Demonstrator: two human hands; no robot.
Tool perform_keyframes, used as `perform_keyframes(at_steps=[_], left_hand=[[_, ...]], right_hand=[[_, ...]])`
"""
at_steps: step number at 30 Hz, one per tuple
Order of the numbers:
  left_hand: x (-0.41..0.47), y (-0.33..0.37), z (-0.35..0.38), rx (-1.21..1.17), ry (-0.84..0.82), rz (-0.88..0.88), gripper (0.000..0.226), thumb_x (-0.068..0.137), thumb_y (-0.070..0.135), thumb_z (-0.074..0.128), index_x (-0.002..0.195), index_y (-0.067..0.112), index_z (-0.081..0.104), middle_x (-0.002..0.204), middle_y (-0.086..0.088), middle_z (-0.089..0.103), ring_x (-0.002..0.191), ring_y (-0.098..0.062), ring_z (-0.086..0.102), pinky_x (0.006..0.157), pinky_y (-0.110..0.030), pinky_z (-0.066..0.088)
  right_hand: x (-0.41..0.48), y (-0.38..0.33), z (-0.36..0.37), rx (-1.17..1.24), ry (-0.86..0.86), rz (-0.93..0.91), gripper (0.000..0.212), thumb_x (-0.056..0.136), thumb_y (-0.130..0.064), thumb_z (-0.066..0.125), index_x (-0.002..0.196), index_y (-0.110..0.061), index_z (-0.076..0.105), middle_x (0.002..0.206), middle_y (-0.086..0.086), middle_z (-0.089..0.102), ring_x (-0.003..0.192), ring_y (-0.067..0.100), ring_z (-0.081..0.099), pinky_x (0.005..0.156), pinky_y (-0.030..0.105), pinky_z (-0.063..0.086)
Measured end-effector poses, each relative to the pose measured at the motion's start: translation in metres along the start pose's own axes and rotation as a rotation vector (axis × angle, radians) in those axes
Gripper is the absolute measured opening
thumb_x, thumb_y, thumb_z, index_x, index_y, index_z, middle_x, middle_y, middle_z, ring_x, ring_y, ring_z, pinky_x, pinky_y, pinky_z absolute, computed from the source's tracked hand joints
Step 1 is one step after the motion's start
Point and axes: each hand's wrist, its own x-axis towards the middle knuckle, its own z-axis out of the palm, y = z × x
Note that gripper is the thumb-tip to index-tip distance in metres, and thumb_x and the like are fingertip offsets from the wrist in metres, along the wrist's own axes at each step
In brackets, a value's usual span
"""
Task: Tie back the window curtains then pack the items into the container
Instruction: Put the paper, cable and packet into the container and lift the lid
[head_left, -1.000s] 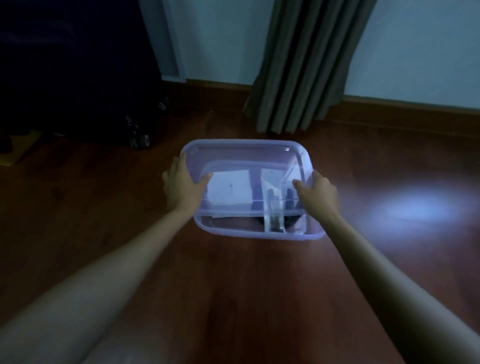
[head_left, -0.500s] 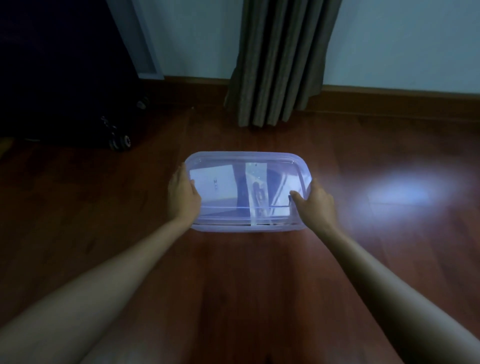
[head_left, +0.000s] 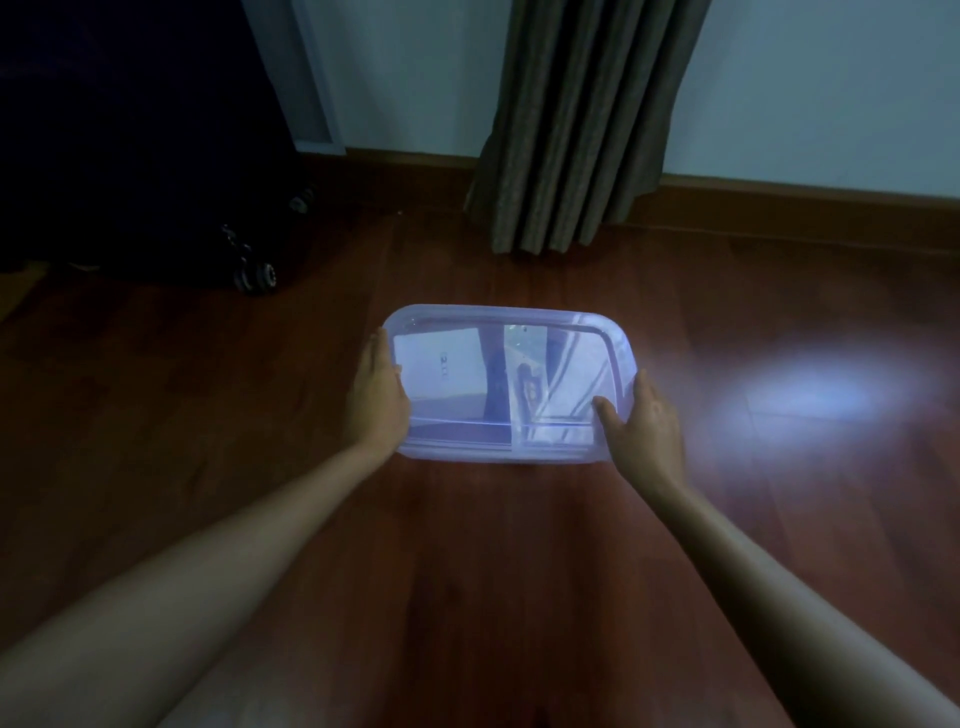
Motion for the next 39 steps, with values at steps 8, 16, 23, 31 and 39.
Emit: perform_keyframes(at_steps=[8,16,23,31,39], left_hand=[[-0.011,-0.03,-0.018,0.448,-0.13,0.722,0.076,0.094,0.063,0.03,0.152,0.015,0.021,0.159,-0.009,0.014,0.148,-0.024,0.011,0.12,-0.043,0.003],[0.006,-0.05,-0.026,0.771,-0.198,0.861,0.072,0.089,0.06,0.032,0.144,0.013,0.042,0.147,-0.015,0.044,0.134,-0.03,0.044,0.111,-0.048,0.031],[0.053,-0.083,-0.059,0.721,-0.113,0.573,0.061,0.092,0.048,0.044,0.141,0.012,0.043,0.142,-0.017,0.048,0.13,-0.035,0.047,0.105,-0.053,0.037],[0.107,-0.08,-0.095,0.818,-0.178,0.381,0.067,0.078,0.024,0.076,0.138,0.01,0.049,0.128,-0.018,0.057,0.116,-0.035,0.054,0.093,-0.047,0.046],[0.162,-0.077,-0.092,0.62,-0.189,0.3,0.058,0.062,-0.004,0.081,0.117,-0.006,0.062,0.111,-0.027,0.066,0.101,-0.045,0.062,0.076,-0.054,0.054]], right_hand=[[-0.038,0.034,0.01,0.12,-0.176,-0.283,0.116,0.066,-0.08,0.059,0.153,-0.035,-0.003,0.163,0.006,-0.011,0.147,0.023,0.01,0.11,0.037,0.023],[0.003,0.026,0.04,0.042,-0.159,-0.367,0.1,0.08,-0.023,0.077,0.154,-0.011,0.012,0.162,0.004,-0.012,0.145,0.041,0.021,0.095,0.052,0.048],[0.073,-0.042,0.073,-0.069,-0.265,-0.504,0.079,0.091,-0.03,0.064,0.155,-0.017,0.019,0.163,0.01,-0.003,0.134,0.04,0.043,0.091,0.048,0.052],[0.122,-0.114,0.082,-0.149,-0.409,-0.486,0.083,0.094,-0.036,0.058,0.156,-0.031,0.003,0.164,0.006,-0.007,0.133,0.036,0.044,0.095,0.044,0.049],[0.171,-0.146,0.103,-0.179,-0.376,-0.47,0.071,0.097,-0.032,0.054,0.155,-0.027,0.013,0.164,0.005,-0.002,0.118,0.034,0.055,0.081,0.037,0.049]])
